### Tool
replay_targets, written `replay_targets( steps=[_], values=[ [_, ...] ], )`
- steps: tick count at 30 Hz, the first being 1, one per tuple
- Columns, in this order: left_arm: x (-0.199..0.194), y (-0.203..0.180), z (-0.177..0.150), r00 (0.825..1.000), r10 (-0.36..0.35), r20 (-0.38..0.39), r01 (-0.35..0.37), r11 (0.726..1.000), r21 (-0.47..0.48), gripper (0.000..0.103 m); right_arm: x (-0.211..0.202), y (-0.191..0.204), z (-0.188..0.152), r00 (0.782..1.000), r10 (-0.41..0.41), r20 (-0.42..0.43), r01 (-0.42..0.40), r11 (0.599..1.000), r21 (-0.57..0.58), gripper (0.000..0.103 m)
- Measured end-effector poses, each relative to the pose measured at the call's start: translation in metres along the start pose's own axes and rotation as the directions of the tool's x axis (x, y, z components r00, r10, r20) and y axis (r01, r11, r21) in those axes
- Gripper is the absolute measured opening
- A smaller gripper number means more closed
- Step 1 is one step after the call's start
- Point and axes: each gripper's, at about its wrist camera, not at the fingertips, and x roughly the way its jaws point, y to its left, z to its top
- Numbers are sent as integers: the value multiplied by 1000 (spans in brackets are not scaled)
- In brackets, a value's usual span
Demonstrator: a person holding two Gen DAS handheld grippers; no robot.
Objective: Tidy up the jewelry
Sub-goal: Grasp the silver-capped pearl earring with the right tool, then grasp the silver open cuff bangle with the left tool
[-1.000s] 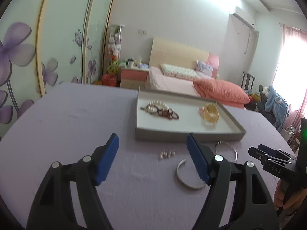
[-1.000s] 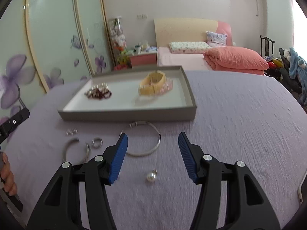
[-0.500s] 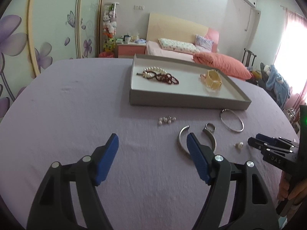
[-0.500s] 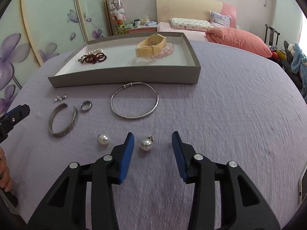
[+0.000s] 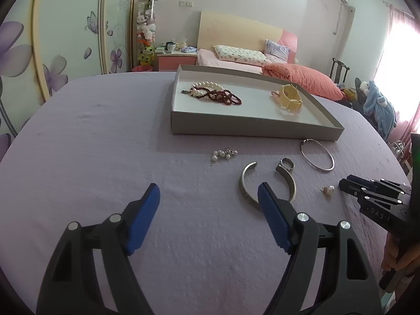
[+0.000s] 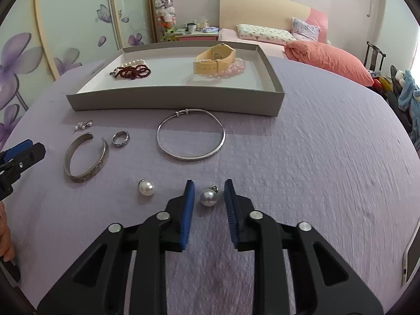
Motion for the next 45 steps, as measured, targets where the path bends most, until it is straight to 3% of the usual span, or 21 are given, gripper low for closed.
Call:
replay_targets(
  steps=[15,22,29,34,37,45],
  values=[
    [20,-44,4,997,-44,-69,49,996,81,83,-1,-18,0,1000,6,2,-7,996,90,14],
    [46,-66,6,989,1,-151,19,991,129,84,-1,-20,1,1000,18,4,-19,994,104,14],
    [58,-75,9,986,54,-158,-32,990,137,84,-1,-21,1,1000,18,4,-19,994,105,14],
    [60,-80,11,986,70,-154,-47,988,146,78,-1,-20,1,1000,20,4,-20,994,106,14],
    [59,-80,12,987,70,-145,-48,988,147,67,-1,-20,1,1000,19,3,-19,994,105,14],
    [59,-79,13,987,66,-143,-45,989,141,66,-1,-20,1,1000,19,3,-19,994,105,14]
  ],
)
